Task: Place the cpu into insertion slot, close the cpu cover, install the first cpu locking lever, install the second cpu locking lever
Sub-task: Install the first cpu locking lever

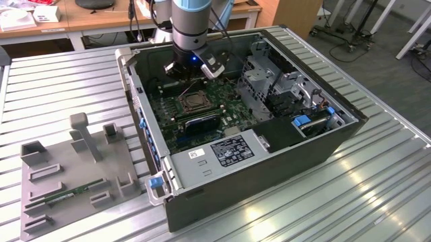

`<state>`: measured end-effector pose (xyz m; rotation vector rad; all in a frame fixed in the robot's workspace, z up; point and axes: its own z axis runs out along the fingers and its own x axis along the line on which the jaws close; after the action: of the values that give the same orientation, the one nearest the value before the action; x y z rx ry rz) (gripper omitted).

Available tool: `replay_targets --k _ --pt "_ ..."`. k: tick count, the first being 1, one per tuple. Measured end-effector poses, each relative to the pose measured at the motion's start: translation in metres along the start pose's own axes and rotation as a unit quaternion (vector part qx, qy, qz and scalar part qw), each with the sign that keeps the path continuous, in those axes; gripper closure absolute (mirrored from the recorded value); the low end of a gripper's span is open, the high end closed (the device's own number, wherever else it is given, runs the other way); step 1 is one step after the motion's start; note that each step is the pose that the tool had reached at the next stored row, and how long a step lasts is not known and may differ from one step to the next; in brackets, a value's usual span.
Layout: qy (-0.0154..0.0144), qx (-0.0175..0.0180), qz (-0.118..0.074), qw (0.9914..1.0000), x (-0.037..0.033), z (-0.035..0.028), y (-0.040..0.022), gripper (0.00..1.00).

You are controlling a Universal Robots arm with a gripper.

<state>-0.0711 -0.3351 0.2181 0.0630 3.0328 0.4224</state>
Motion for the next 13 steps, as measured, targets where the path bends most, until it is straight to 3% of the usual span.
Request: replay_targets --k 13 --pt "0.0005 0.0 0.0 1.0 -0.0056 0.0048 -0.001 0.89"
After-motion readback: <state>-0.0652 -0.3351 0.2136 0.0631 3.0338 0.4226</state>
